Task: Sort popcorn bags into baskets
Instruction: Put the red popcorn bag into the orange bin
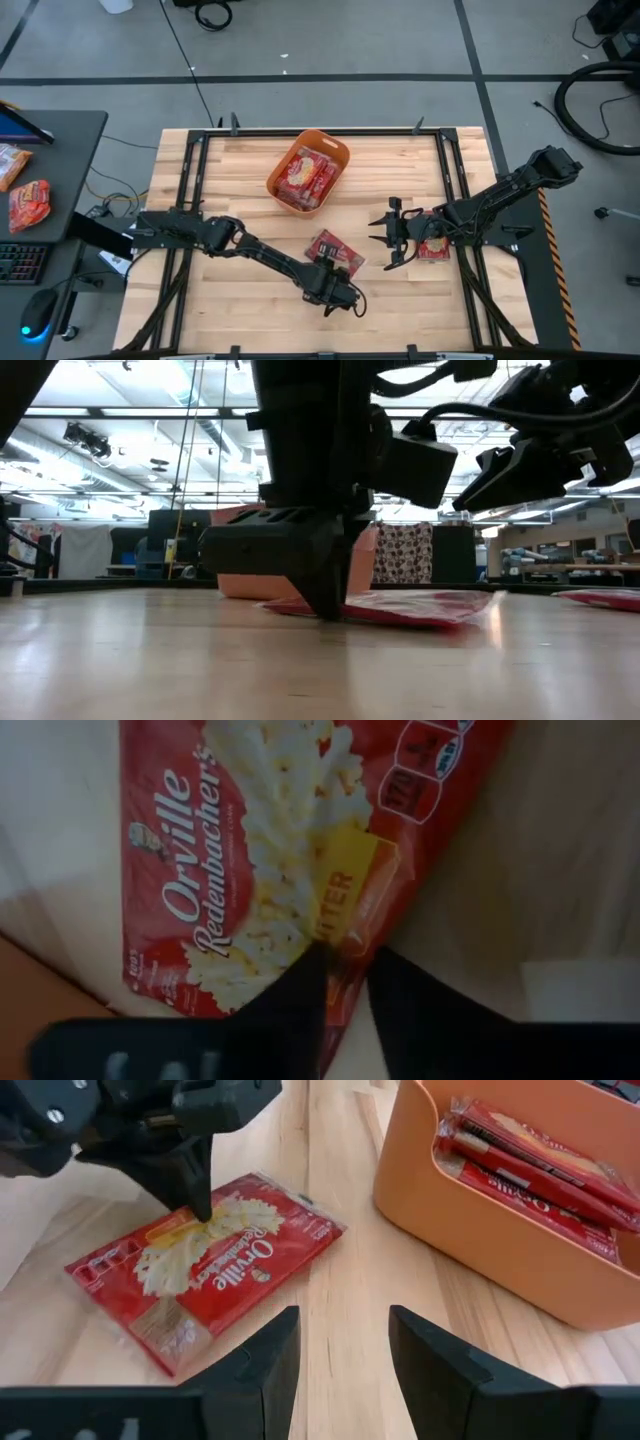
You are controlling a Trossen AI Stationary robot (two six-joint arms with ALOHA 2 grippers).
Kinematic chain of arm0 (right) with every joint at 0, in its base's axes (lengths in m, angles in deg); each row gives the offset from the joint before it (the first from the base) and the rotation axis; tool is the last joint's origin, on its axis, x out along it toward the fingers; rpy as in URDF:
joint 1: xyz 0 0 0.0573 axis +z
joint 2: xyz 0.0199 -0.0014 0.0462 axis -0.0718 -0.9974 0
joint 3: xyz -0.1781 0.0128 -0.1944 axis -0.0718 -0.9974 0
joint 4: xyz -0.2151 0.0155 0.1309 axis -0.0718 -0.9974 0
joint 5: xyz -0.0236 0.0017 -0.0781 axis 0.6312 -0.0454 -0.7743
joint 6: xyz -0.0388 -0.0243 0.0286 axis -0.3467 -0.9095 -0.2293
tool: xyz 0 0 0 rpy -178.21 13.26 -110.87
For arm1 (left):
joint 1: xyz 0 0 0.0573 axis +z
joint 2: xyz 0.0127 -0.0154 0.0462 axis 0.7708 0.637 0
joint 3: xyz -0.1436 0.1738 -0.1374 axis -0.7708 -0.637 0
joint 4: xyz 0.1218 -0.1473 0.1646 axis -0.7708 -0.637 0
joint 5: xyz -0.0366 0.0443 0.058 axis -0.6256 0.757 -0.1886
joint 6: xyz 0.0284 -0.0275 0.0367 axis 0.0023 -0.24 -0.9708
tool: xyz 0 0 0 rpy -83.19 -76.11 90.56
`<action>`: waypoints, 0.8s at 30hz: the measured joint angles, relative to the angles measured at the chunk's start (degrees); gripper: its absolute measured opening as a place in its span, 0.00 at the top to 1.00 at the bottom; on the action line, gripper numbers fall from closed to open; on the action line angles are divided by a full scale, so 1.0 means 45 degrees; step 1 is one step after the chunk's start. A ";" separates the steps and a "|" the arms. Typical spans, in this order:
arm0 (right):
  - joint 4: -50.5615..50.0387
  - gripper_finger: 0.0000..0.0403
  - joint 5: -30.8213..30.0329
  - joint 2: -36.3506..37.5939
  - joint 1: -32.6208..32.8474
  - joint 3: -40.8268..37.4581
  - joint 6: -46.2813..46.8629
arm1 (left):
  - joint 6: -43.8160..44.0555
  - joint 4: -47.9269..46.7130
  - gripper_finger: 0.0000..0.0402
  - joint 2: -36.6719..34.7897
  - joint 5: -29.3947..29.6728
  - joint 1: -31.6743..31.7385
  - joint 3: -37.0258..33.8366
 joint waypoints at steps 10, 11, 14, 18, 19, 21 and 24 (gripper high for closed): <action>-0.0001 0.60 0.0001 -0.0005 0.0005 0.0000 0.0000 | -0.0049 -0.0439 0.99 -0.1167 -0.0513 0.0372 -0.0058; -0.0013 0.60 0.0001 -0.0005 0.0005 0.0000 0.0000 | -0.0010 -0.0449 0.99 -0.1424 -0.0503 0.0441 -0.0058; -0.0034 0.60 -0.0002 -0.0005 0.0005 0.0000 0.0000 | 0.0384 -0.0471 0.99 -0.2273 0.0008 0.0709 -0.0058; -0.0065 0.60 -0.0237 -0.0005 0.0005 0.0000 -0.0015 | 0.0971 -0.0575 0.99 -0.3499 0.1162 0.1141 -0.0044; -0.0069 0.60 -0.0325 -0.0005 0.0003 0.0000 -0.0021 | 0.1018 -0.0628 0.99 -0.3764 0.1489 0.1251 -0.0039; -0.0065 0.60 -0.0343 -0.0005 0.0001 0.0000 -0.0026 | 0.1153 -0.0826 0.99 -0.4143 0.2240 0.1460 -0.0041; -0.0069 0.60 -0.0343 -0.0005 0.0005 0.0000 -0.0044 | 0.1298 -0.1014 1.00 -0.4586 0.3351 0.1795 -0.0040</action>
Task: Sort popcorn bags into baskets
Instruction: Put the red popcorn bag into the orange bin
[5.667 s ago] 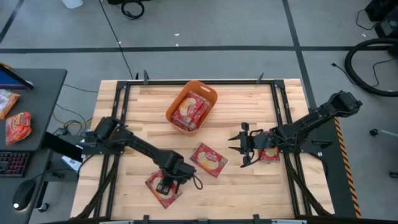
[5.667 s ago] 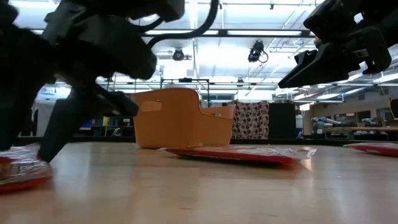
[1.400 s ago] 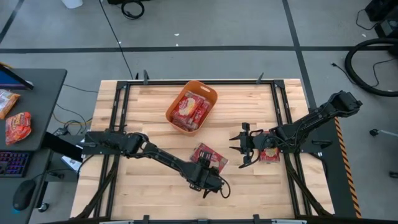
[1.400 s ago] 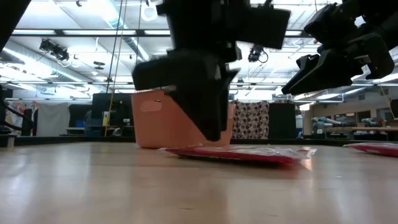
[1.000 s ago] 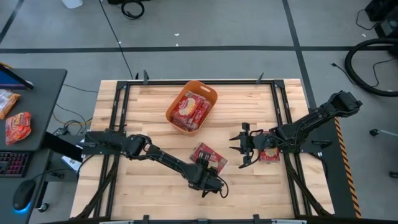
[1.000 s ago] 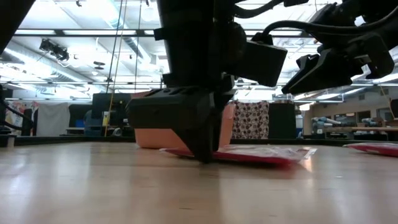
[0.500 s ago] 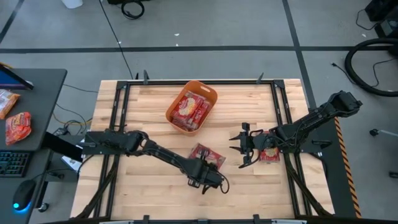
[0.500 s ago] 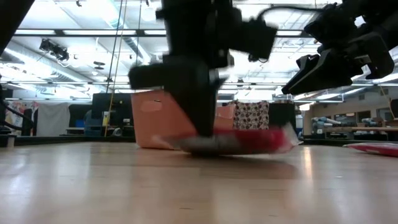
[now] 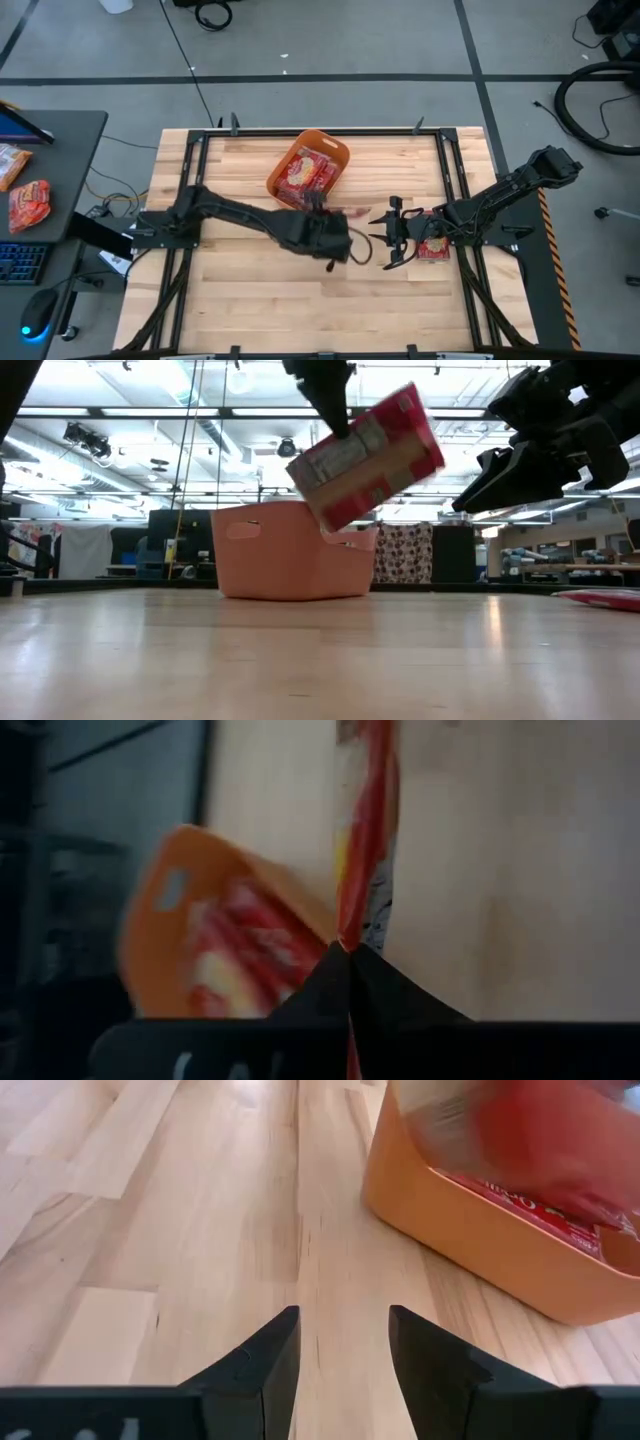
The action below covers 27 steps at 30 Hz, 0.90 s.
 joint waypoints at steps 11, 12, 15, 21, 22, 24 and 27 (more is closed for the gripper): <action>-0.0053 0.60 0.0000 0.0000 -0.0001 0.0000 0.0000 | 0.2462 -0.0979 1.00 -0.0809 0.0665 0.2410 0.0035; -0.0050 0.60 0.0005 0.0000 0.0000 0.0000 -0.0002 | 0.2815 -0.1240 1.00 -0.0799 0.0088 0.2725 0.0035; -0.0057 0.60 0.0003 0.0000 -0.0003 0.0000 0.0000 | 0.3737 -0.1858 1.00 -0.0665 -0.1774 0.3744 0.0035; -0.0063 0.60 0.0005 0.0000 -0.0002 0.0000 0.0000 | 0.3993 -0.2340 0.99 -0.0425 -0.2572 0.5287 0.0015; -0.0063 0.60 0.0005 0.0000 0.0000 0.0000 0.0000 | 0.3994 -0.2341 0.99 -0.0425 -0.2816 0.5475 0.0015; -0.0063 0.60 0.0005 0.0000 -0.0004 0.0000 -0.0001 | 0.4001 -0.2320 0.99 -0.0423 -0.3676 0.5885 0.0015; -0.0063 0.60 0.0005 -0.0001 0.0000 0.0000 -0.0025 | 0.4026 -0.2276 0.99 -0.0421 -0.4848 0.6388 0.0015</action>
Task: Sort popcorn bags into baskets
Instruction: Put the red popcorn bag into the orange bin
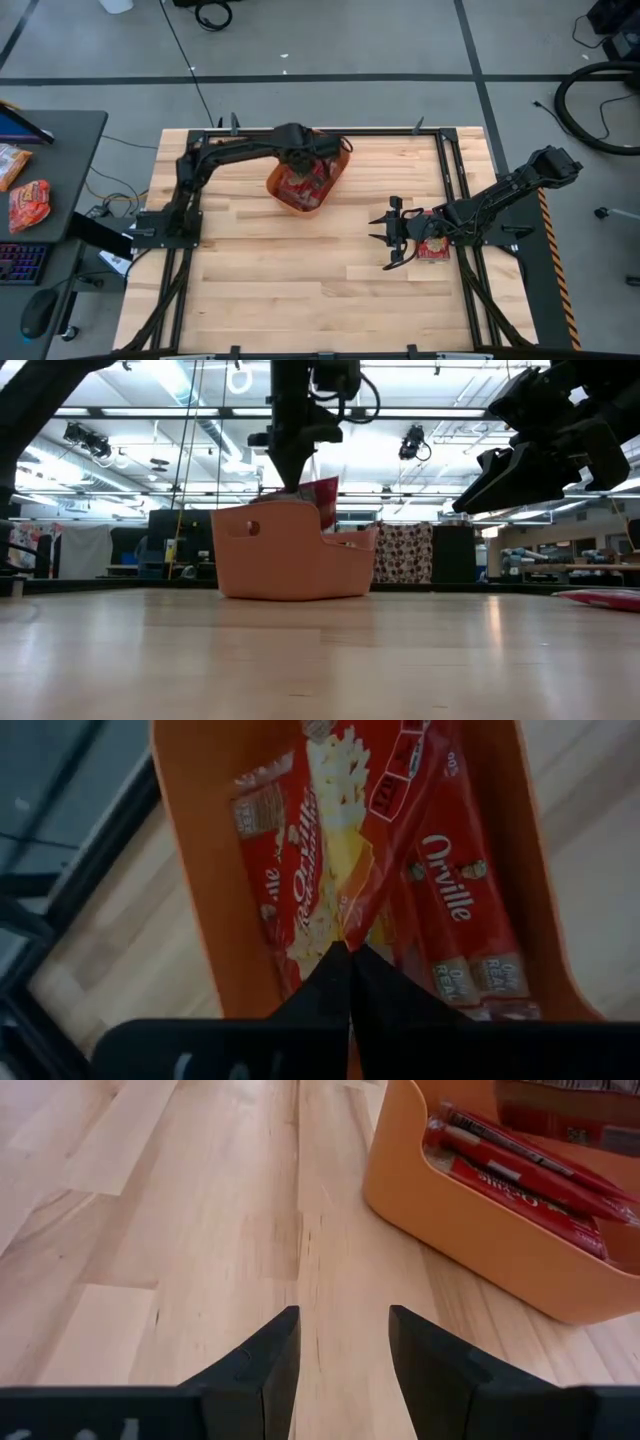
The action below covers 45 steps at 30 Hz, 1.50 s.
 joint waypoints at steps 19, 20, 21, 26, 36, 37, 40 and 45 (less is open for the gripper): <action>-0.0184 0.60 0.0005 0.0001 0.0000 0.0000 0.0011 | -0.2378 0.0761 0.65 -0.0107 -0.1790 -0.0778 0.0015; -0.0240 0.60 0.0005 0.0001 0.0000 0.0000 0.0023 | -0.2830 0.0906 0.65 -0.0102 -0.1834 -0.1151 0.0012; -0.0305 0.60 0.0007 0.0001 0.0000 0.0000 0.0047 | -0.3326 0.1113 0.66 -0.0091 -0.1838 -0.1549 0.0015; -0.1242 0.60 0.0435 0.0006 0.0098 0.0000 0.1087 | -0.5008 0.1818 0.68 0.0049 -0.1575 -0.3316 0.0000; -0.2808 0.68 -0.0564 -0.0159 0.1192 0.1122 0.2351 | -0.6516 0.3950 0.69 -0.0016 -0.0409 -0.4392 -0.0557; -0.2858 0.68 -0.0636 -0.0169 0.1261 0.1127 0.2344 | -0.6712 0.4464 0.69 -0.0067 -0.0430 -0.4442 -0.0954; -0.3360 0.69 -0.0669 -0.0183 0.1305 0.1129 0.2664 | -0.7220 0.5849 0.69 -0.0245 -0.0450 -0.4568 -0.2363; -0.7188 0.69 0.0063 -0.0210 0.0528 0.1795 0.5608 | -0.7700 0.7392 0.69 -0.0389 -0.0460 -0.4672 -0.4145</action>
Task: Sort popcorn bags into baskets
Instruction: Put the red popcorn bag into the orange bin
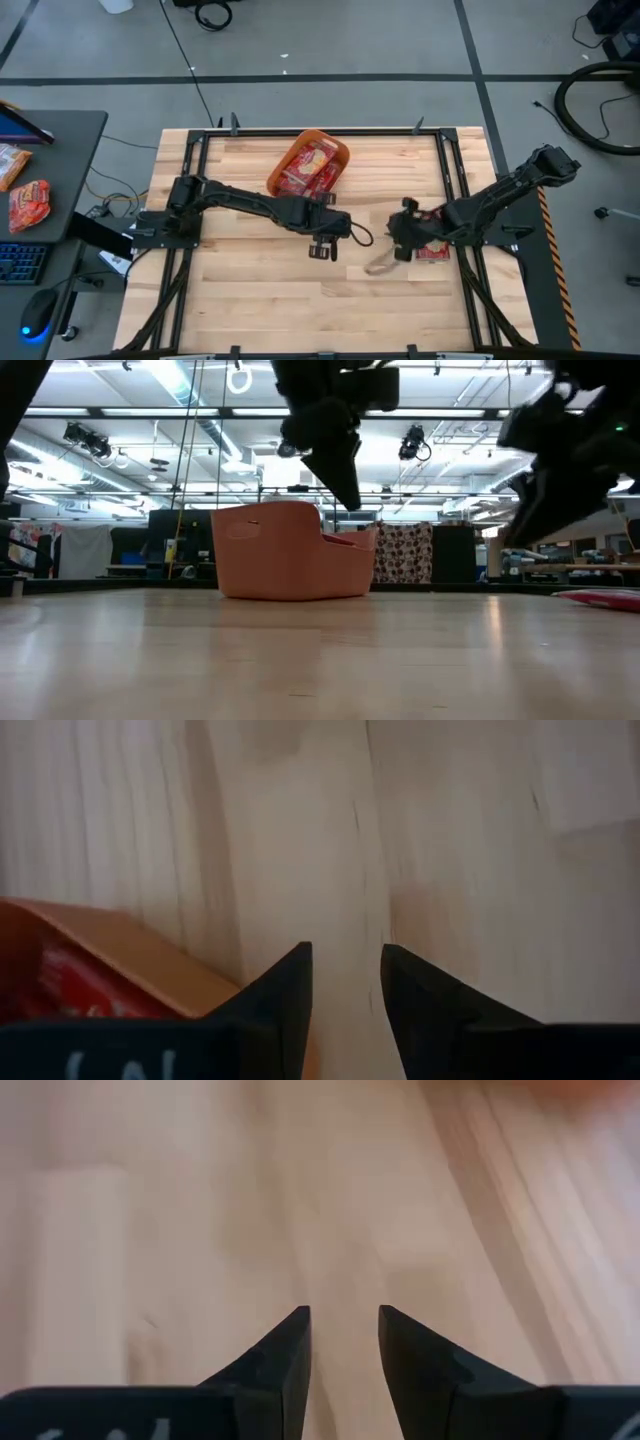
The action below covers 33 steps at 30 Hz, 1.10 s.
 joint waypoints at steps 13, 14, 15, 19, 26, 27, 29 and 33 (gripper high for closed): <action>-1.0459 0.69 0.2762 -0.4204 -0.1674 0.4101 0.2651 | -0.1064 0.2847 0.69 -0.0147 -0.1349 -0.0560 -0.1707; -1.0856 0.69 0.2965 -0.4464 -0.1751 0.4103 0.2508 | -0.1111 0.2740 0.69 -0.0207 -0.1354 -0.0634 -0.1707; -1.1170 0.69 0.3256 -0.4698 -0.1856 0.4063 0.2356 | -0.1122 0.2565 0.69 -0.0252 -0.1358 -0.0715 -0.1707; -1.1440 0.69 0.4606 -0.5390 -0.2233 0.3515 0.1803 | -0.0915 0.2217 0.69 -0.0311 -0.1355 -0.1053 -0.1691; -0.7347 0.69 0.4845 -0.5786 -0.2287 0.3505 -0.0451 | 0.0034 0.1650 0.69 -0.0308 -0.1352 -0.1694 -0.1698; -0.6329 0.69 0.4339 -0.5700 -0.2251 0.3780 -0.0683 | 0.0061 0.1430 0.69 -0.0365 -0.1333 -0.1805 -0.1698; -0.4291 0.70 0.2998 -0.5468 -0.2090 0.4350 -0.1286 | 0.0073 0.0957 0.69 -0.0467 -0.1248 -0.1985 -0.1697; -0.2454 0.70 0.2255 -0.4613 -0.1581 0.5051 -0.3201 | 0.0164 0.0241 0.69 -0.0655 -0.1009 -0.2339 -0.1423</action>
